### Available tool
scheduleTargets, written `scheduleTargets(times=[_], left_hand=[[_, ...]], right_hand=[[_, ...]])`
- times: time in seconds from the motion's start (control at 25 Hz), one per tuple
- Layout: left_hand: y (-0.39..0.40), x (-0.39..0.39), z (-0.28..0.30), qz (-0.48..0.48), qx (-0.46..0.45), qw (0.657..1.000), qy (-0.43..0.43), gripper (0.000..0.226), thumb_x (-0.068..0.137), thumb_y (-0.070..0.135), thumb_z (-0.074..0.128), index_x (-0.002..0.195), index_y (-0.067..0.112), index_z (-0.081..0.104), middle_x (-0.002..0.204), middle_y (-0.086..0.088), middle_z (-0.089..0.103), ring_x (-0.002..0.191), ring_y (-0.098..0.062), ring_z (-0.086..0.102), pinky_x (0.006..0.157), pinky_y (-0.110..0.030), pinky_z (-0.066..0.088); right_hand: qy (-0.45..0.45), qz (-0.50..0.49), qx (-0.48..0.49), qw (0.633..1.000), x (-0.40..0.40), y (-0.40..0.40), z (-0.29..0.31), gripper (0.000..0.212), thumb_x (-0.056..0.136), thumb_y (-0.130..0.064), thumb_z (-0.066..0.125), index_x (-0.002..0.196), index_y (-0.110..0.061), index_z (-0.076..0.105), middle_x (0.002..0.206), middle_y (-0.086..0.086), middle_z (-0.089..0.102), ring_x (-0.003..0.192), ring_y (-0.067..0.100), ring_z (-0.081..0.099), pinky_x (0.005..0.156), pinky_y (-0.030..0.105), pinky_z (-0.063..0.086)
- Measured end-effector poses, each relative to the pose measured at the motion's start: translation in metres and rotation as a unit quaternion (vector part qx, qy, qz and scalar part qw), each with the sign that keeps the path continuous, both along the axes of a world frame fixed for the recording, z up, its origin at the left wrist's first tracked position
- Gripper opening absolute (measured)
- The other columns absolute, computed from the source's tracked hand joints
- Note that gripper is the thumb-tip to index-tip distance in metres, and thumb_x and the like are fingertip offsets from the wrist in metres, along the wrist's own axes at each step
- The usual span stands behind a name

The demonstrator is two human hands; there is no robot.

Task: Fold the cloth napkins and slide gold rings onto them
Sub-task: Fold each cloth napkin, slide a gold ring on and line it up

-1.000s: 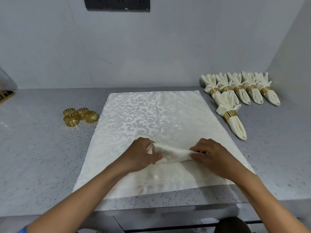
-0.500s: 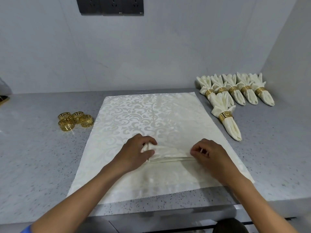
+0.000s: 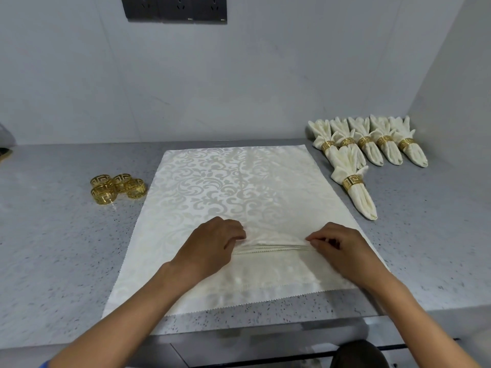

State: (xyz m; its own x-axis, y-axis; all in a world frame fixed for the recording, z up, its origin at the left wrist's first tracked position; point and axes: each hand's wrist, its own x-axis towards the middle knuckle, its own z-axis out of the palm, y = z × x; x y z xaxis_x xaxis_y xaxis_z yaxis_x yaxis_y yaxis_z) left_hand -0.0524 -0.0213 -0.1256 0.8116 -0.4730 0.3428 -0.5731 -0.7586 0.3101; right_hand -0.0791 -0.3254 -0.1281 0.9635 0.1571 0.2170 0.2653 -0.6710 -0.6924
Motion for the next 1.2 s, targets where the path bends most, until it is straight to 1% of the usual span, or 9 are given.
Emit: scheduleTargets(times=[0.16,0.36,0.6,0.68,0.76,0.84,0.96,1.04,1.2], left_hand=[[-0.001,0.001,0.013,0.018,-0.078,0.990,0.114,0.017,0.092,0.024,0.059,0.081,0.019,0.071,0.093,0.011,0.072,0.085,-0.010,0.064,0.080,-0.027,0.049],[0.005,-0.003,0.007,0.046,-0.122,0.983,0.130,0.009,0.087,0.032,0.072,0.087,0.025,0.077,0.114,0.018,0.069,0.105,0.002,0.061,0.095,-0.021,0.046],[-0.032,-0.005,0.033,0.007,0.230,0.972,-0.035,0.035,0.086,-0.001,0.047,0.110,0.022,0.058,0.098,0.003,0.058,0.107,-0.021,0.041,0.081,-0.030,0.022],[-0.037,-0.008,0.030,-0.005,0.260,0.965,-0.027,0.043,0.082,-0.008,0.042,0.113,0.017,0.058,0.109,-0.002,0.054,0.105,-0.024,0.046,0.079,-0.030,0.024],[-0.030,-0.005,0.021,-0.014,0.219,0.976,0.010,0.047,0.086,-0.006,0.042,0.123,0.018,0.058,0.120,-0.004,0.054,0.110,-0.026,0.051,0.081,-0.031,0.033],[-0.021,0.000,0.014,-0.024,0.156,0.987,0.023,0.045,0.089,0.000,0.045,0.122,0.023,0.063,0.121,-0.002,0.061,0.110,-0.026,0.057,0.085,-0.035,0.045],[-0.010,-0.001,0.009,-0.033,0.017,0.993,0.114,0.036,0.089,0.001,0.045,0.099,0.026,0.069,0.108,0.013,0.067,0.101,-0.015,0.064,0.077,-0.023,0.046],[0.000,-0.005,0.003,-0.050,-0.098,0.976,0.190,0.042,0.094,0.002,0.050,0.118,0.031,0.069,0.127,0.028,0.060,0.119,0.004,0.055,0.095,-0.016,0.044],[0.009,-0.001,-0.016,-0.023,-0.151,0.971,0.184,0.037,0.099,0.017,0.058,0.132,0.033,0.060,0.138,0.034,0.043,0.134,0.015,0.032,0.116,-0.021,0.029]], right_hand=[[-0.060,-0.009,-0.057,0.996,-0.004,0.003,-0.003,0.012,0.091,-0.017,0.068,0.093,-0.025,0.076,0.086,-0.014,0.065,0.083,0.007,0.060,0.071,0.027,0.049],[-0.112,-0.015,-0.123,0.986,-0.006,0.005,-0.009,0.010,0.093,-0.019,0.066,0.091,-0.026,0.072,0.086,-0.018,0.062,0.080,0.005,0.057,0.069,0.021,0.045],[-0.177,-0.017,-0.256,0.950,-0.008,0.009,-0.002,0.010,0.088,-0.016,0.071,0.081,-0.023,0.071,0.081,-0.009,0.056,0.072,0.013,0.045,0.061,0.032,0.041],[-0.172,-0.049,-0.319,0.931,-0.013,0.019,0.005,0.013,0.078,-0.009,0.076,0.072,-0.019,0.070,0.077,-0.004,0.055,0.070,0.017,0.046,0.058,0.033,0.041],[-0.181,-0.082,-0.357,0.913,-0.018,0.044,0.014,0.018,0.064,0.001,0.073,0.072,-0.015,0.069,0.080,0.002,0.059,0.073,0.023,0.052,0.064,0.035,0.046],[-0.183,-0.074,-0.304,0.932,-0.019,0.084,0.015,0.036,0.069,0.000,0.066,0.104,-0.006,0.070,0.105,0.012,0.067,0.099,0.032,0.061,0.090,0.042,0.051],[-0.074,0.022,-0.204,0.976,-0.015,0.136,0.008,0.058,0.102,-0.034,0.025,0.154,-0.009,0.023,0.160,0.009,0.027,0.149,0.025,0.021,0.123,0.037,0.012],[-0.008,0.041,-0.239,0.970,-0.012,0.140,-0.002,0.067,0.099,-0.054,0.000,0.157,-0.021,-0.002,0.165,-0.004,0.000,0.151,0.016,-0.007,0.122,0.032,-0.008],[0.007,0.033,-0.318,0.947,-0.015,0.112,-0.007,0.077,0.085,-0.061,-0.013,0.155,-0.029,-0.011,0.162,-0.010,-0.016,0.149,0.016,-0.018,0.119,0.031,-0.016]])
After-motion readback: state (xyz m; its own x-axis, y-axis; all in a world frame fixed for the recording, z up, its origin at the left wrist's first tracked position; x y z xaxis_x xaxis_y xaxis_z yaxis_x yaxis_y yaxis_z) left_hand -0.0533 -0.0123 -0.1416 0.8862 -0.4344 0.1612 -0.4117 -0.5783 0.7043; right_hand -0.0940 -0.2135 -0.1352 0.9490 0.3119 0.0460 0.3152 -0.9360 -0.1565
